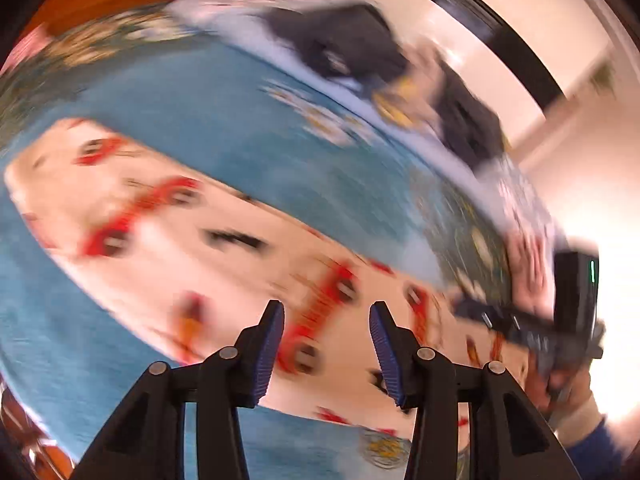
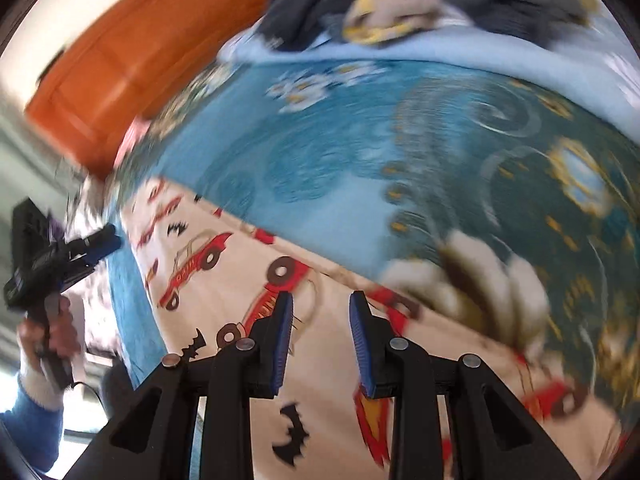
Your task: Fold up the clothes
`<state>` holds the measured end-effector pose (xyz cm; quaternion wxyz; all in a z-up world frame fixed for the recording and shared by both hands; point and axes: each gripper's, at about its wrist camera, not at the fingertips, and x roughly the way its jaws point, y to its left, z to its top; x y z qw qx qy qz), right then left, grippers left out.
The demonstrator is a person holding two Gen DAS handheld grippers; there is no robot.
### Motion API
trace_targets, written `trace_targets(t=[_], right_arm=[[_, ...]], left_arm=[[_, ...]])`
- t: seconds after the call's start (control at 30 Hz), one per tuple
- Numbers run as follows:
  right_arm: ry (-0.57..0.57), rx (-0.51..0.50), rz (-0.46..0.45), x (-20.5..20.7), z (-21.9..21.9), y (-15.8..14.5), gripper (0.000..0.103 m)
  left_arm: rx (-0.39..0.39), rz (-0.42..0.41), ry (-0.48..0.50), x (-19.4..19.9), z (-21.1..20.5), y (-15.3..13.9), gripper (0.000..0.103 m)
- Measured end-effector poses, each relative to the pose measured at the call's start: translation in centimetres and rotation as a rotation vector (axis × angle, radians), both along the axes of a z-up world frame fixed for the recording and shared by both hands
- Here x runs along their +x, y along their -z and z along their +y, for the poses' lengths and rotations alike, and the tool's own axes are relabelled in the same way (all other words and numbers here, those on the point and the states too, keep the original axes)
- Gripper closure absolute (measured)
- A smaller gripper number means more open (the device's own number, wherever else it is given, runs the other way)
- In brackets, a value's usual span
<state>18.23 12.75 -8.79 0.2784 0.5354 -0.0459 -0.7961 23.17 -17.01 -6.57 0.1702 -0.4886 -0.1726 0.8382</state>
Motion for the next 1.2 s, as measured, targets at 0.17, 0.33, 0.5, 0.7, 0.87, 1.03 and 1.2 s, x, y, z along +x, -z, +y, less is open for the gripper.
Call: trace_targets(t=[0.17, 0.33, 0.5, 0.7, 0.87, 1.03, 1.2], right_arm=[[-0.107, 0.056, -0.001, -1.4, -2.2, 1.2, 0.073], [-0.182, 0.092, -0.010, -2.6, -3.6, 2.1, 0.073], [-0.218, 0.085, -0.016, -2.5, -3.7, 2.3, 0.073], [-0.275, 0.095, -0.002, -1.5, -4.2, 2.1, 0.082], [-0.282, 0.126, 0.029, -0.9, -4.3, 2.1, 0.097], [-0.275, 0.151, 0.086, -0.4, -4.4, 1.2, 0.101], [-0.235, 0.162, 0.137, -1.4, -4.1, 0.2, 0.101]], left_arm=[[-0.037, -0.056, 0.096, 1.3, 4.7, 2.0, 0.055], [-0.059, -0.074, 0.089, 2.2, 5.4, 3.2, 0.055], [-0.048, -0.074, 0.064, 2.6, 5.1, 3.0, 0.054], [-0.034, -0.083, 0.039, 2.6, 5.2, 3.2, 0.054], [0.018, -0.098, 0.018, 2.8, 4.3, 2.7, 0.053], [0.041, -0.094, -0.016, 3.1, 2.9, 2.0, 0.053], [0.058, -0.080, -0.080, 3.1, 0.8, 1.6, 0.052]])
